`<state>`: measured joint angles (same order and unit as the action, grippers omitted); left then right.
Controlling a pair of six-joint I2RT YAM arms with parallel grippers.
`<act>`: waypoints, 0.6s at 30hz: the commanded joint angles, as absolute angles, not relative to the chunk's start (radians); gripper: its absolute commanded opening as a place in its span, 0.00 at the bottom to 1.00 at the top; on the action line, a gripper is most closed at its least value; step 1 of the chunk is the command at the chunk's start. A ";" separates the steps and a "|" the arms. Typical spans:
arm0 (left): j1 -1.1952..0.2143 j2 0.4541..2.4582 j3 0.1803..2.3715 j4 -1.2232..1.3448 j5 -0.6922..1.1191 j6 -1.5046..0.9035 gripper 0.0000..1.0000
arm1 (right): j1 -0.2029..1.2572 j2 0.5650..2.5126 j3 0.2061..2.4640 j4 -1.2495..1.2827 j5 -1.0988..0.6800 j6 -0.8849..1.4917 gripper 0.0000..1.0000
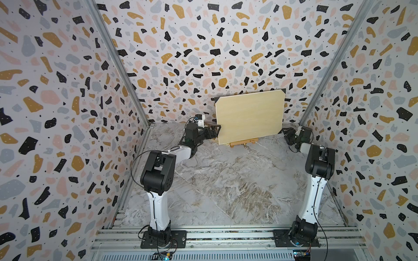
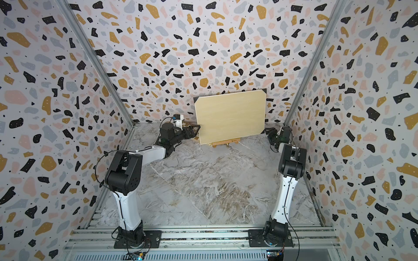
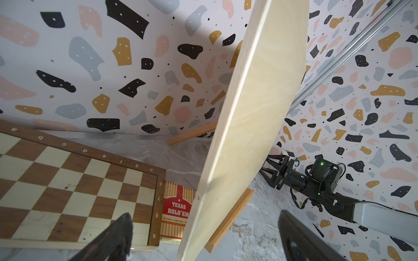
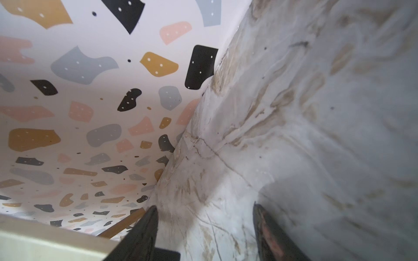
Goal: Assemble the easel
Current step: Adjust the drawing board on the easel.
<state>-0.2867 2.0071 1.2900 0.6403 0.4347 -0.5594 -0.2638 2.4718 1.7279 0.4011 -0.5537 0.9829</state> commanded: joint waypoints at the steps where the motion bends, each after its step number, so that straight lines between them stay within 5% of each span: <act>1: -0.290 1.981 1.312 0.650 0.414 -0.566 0.99 | -0.267 2.491 1.808 0.352 -0.618 0.958 0.68; 18: -0.257 2.004 1.354 0.576 0.495 -0.520 0.99 | -0.281 2.417 1.731 0.356 -0.708 0.790 0.69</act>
